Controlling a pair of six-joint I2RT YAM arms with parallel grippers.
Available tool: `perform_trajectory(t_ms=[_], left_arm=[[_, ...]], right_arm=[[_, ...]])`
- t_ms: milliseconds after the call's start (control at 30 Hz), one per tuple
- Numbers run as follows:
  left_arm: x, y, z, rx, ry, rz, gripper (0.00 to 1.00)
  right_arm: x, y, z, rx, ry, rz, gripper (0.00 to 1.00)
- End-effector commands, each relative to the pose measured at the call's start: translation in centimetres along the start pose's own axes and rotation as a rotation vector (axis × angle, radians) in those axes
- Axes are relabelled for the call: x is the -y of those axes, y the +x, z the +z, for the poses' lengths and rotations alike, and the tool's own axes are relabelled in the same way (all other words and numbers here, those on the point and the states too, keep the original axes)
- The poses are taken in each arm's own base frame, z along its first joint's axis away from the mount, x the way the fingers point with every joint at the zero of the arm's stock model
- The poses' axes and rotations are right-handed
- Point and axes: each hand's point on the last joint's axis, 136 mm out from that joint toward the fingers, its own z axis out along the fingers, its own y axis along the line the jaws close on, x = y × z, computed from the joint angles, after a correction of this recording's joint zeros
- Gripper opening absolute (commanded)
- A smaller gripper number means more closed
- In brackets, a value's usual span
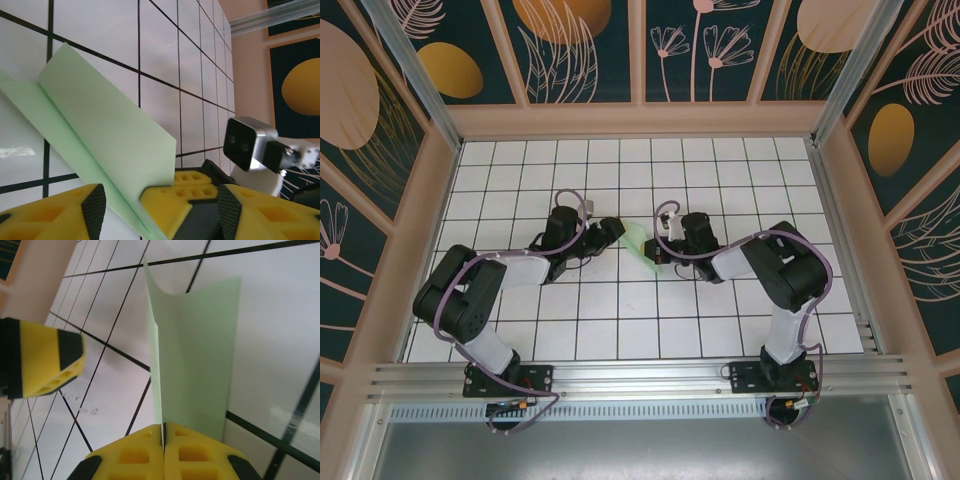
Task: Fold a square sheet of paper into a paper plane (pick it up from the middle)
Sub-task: Fold the wing for the fifth time at the center of the table.
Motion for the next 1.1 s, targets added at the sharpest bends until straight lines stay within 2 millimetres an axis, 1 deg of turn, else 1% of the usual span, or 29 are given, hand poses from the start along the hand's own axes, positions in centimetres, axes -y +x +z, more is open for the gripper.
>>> perform_trajectory(t_ms=[0,200,367,567,600,700,967,1067], left_arm=[[0.7,0.4,0.3,-0.007,0.048,0.02,0.63],[0.7,0.9,0.8,-0.025,0.056,0.023,0.62],[0.5,1.3,1.0,-0.036,0.057,0.023,0.59],[0.9,1.5,1.1,-0.046,0.073,0.025,0.54],[-0.1,1.9,1.5,-0.058,0.051,0.015,0.54],[-0.3,2.1,1.7,-0.069,0.046,0.009,0.53],[0.3,2.7,2.4,-0.101,0.076,0.021,0.49],[0.3,2.9,2.6,-0.111,0.076,0.022,0.47]], right_arm=[[-0.6,0.0,-0.1,0.002,-0.043,0.055,0.04],[-0.3,0.5,0.2,-0.038,-0.043,0.103,0.03],[-0.6,1.1,0.4,-0.067,-0.07,0.101,0.05],[-0.5,1.9,0.8,-0.106,-0.066,0.083,0.08],[-0.4,2.1,0.8,-0.112,-0.063,0.081,0.09],[-0.3,2.3,1.0,-0.125,-0.061,0.075,0.11],[0.0,2.8,1.5,-0.156,-0.047,0.074,0.12],[0.2,3.1,1.8,-0.169,-0.027,0.066,0.12]])
